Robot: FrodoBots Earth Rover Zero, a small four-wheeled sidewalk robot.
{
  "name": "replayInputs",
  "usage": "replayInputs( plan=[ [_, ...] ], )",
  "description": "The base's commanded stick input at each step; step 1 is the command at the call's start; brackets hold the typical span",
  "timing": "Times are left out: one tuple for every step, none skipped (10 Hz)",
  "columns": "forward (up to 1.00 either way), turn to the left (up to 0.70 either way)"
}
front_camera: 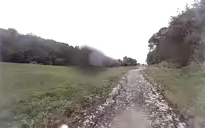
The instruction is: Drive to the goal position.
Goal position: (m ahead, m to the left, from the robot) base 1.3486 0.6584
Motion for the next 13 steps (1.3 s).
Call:
replayInputs(
  plan=[
    [0.00,-0.70],
    [0.00,-0.70],
    [0.00,-0.70],
    [0.00,-0.70],
    [0.00,-0.70],
    [0.00,-0.70],
    [0.00,-0.70],
    [0.00,-0.70],
    [0.00,0.38],
    [0.00,0.70],
    [0.00,0.70],
    [0.00,0.70],
    [0.00,0.70]
  ],
)
